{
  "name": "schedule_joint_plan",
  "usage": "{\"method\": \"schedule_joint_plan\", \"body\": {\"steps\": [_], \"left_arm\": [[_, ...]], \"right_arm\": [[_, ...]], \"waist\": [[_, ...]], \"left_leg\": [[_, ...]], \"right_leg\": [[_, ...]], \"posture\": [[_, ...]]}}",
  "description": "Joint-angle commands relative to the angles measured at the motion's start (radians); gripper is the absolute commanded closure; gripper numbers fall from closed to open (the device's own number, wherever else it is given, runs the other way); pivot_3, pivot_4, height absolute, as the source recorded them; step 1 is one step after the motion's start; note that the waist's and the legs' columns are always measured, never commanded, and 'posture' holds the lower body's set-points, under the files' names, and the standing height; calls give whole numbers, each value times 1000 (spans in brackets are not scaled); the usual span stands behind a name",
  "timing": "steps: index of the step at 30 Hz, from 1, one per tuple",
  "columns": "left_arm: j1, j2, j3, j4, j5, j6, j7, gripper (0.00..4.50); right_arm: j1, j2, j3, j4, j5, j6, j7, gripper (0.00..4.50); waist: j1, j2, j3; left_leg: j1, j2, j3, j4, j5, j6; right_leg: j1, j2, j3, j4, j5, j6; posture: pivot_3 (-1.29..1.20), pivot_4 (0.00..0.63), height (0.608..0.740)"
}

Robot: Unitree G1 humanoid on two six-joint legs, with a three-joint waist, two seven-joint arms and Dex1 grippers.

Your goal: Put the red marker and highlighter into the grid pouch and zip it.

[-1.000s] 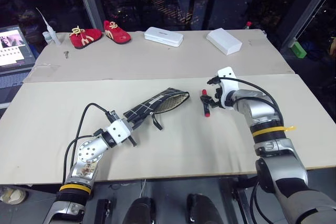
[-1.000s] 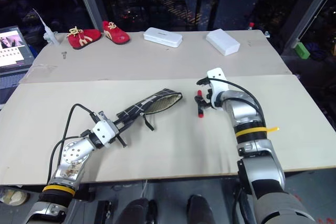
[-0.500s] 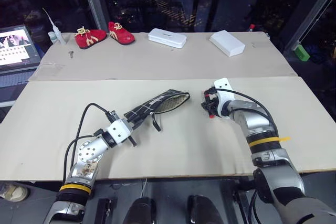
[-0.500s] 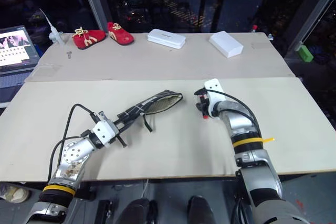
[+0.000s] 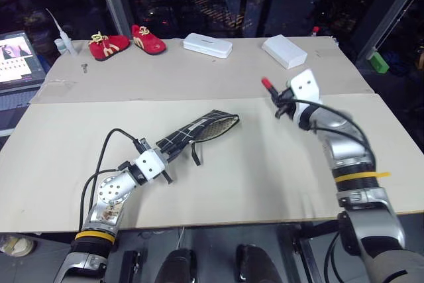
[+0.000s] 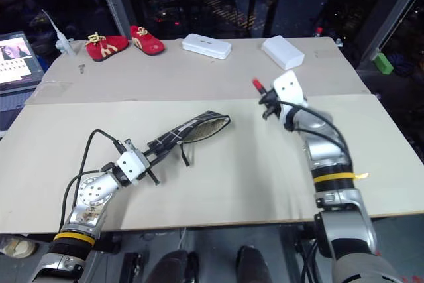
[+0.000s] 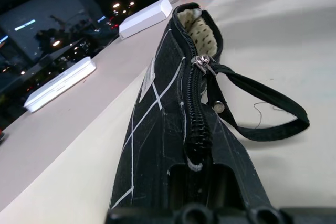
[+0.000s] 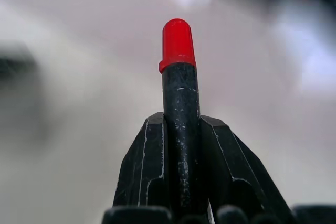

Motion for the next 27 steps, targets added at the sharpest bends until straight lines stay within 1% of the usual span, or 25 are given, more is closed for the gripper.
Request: {"method": "schedule_joint_plan", "body": {"steps": [1, 3, 5, 8, 12, 18, 22, 27], "left_arm": [[-21, 2, 5, 0, -17, -8, -5, 4500], [-28, -2, 2, 9, -15, -10, -5, 4500], [-31, -6, 0, 13, -15, -12, -6, 4500], [-34, -12, -3, 18, -14, -16, -5, 4500], [-33, -20, -8, 16, -11, -18, -5, 4500], [-24, -22, -9, 12, -12, -26, -8, 4500], [-26, -25, -11, 15, -11, -28, -8, 4500], [-39, -37, -22, 30, -7, -32, -14, 4500]], "right_arm": [[99, -100, 109, -178, -29, -271, 224, 3997], [151, -161, 163, -210, -67, -345, 302, 3997], [164, -176, 180, -211, -88, -384, 319, 3997], [143, -158, 186, -174, -130, -421, 288, 3997], [111, -138, 204, -121, -184, -463, 263, 3997], [80, -121, 210, -72, -215, -496, 263, 3997], [50, -110, 231, -14, -264, -529, 252, 3997], [-23, -30, 267, 84, -307, -557, 224, 3997]], "waist": [[0, 0, 0], [2, -1, 0], [4, -1, 0], [3, -1, 0], [3, -1, 1], [6, -1, 0], [6, -1, 0], [-1, -1, 0]], "left_leg": [[1, 1, 0, 0, 0, 0], [2, 1, -1, 0, -1, 1], [2, 1, 0, 0, -1, 1], [2, 0, 2, 3, -1, 1], [8, 1, 2, 4, -1, 1], [5, 1, 2, 3, -1, 1], [5, 0, 2, 3, -1, 1], [7, 1, 3, 3, -1, 1]], "right_leg": [[1, 1, 0, 0, 0, 0], [4, 1, -1, -1, 0, 1], [3, -1, 0, -2, -1, 1], [3, -3, 2, -1, 0, 1], [6, -2, 2, 0, 0, 1], [4, -1, 2, -1, 0, 1], [4, -3, 2, -1, 0, 1], [5, -2, 2, 0, 0, 1]], "posture": [[0, 150, 740], [0, 150, 740], [0, 150, 740], [0, 150, 740], [0, 150, 740], [0, 150, 740], [0, 150, 740], [0, 150, 740]]}}
